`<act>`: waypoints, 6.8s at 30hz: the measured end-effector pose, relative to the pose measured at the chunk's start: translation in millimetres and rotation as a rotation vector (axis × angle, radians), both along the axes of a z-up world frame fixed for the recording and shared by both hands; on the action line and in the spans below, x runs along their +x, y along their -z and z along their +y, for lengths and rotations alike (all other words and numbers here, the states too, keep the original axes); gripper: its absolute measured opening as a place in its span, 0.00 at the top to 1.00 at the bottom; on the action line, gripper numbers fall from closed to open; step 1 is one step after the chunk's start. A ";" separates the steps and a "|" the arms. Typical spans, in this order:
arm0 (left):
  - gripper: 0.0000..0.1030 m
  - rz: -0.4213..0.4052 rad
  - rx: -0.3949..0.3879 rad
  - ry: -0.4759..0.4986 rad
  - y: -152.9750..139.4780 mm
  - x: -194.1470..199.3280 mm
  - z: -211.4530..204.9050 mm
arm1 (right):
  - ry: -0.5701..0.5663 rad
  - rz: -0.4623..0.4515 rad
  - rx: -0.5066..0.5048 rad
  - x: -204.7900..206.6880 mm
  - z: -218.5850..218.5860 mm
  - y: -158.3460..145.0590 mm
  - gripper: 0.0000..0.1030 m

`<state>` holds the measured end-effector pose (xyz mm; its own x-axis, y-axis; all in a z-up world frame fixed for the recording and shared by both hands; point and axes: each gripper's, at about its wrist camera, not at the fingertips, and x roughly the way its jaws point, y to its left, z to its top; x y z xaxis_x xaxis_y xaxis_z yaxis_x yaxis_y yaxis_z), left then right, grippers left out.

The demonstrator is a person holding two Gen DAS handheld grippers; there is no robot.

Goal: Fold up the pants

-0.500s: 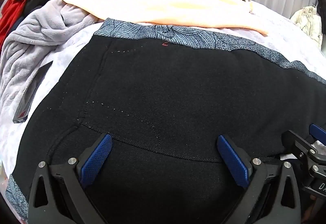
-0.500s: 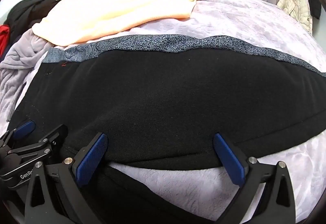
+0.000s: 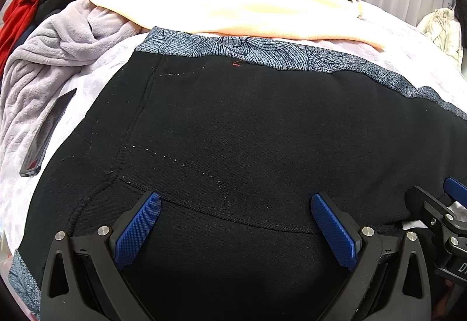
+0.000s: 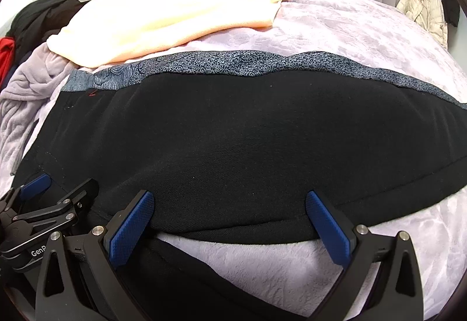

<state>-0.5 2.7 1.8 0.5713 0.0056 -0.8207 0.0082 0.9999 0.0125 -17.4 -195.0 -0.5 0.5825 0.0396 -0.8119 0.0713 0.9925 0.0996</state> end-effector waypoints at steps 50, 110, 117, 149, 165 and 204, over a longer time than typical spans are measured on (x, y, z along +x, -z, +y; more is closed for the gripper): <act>0.00 0.031 -0.097 0.012 0.2 59.8 3.7 | -0.342 0.052 0.076 81.5 -29.5 -62.9 0.00; 0.81 -0.042 -0.411 -0.195 -84.2 -87.6 101.1 | -0.869 -0.108 -0.232 -131.4 111.1 -107.6 0.85; 0.81 0.070 -0.605 -0.303 -6.1 -140.1 144.5 | -0.856 -0.044 -0.291 -156.5 129.3 -55.3 0.85; 0.01 0.013 -0.272 -0.218 -52.5 -99.2 135.1 | -0.853 -0.043 -0.274 -154.2 185.4 -40.4 0.70; 0.01 0.017 0.018 -0.049 -22.1 -111.9 68.9 | -0.772 -0.100 -0.114 -167.5 154.7 -76.3 0.20; 0.01 0.029 0.011 0.482 -19.9 -166.6 -115.4 | 0.260 0.209 -0.320 -233.1 -50.4 -88.1 0.37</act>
<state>-167.1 -112.6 21.7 0.4874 -0.2455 -0.8379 0.4715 0.8817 0.0159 -250.5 -245.4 87.6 0.3625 -0.3580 -0.8605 0.3079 0.9175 -0.2520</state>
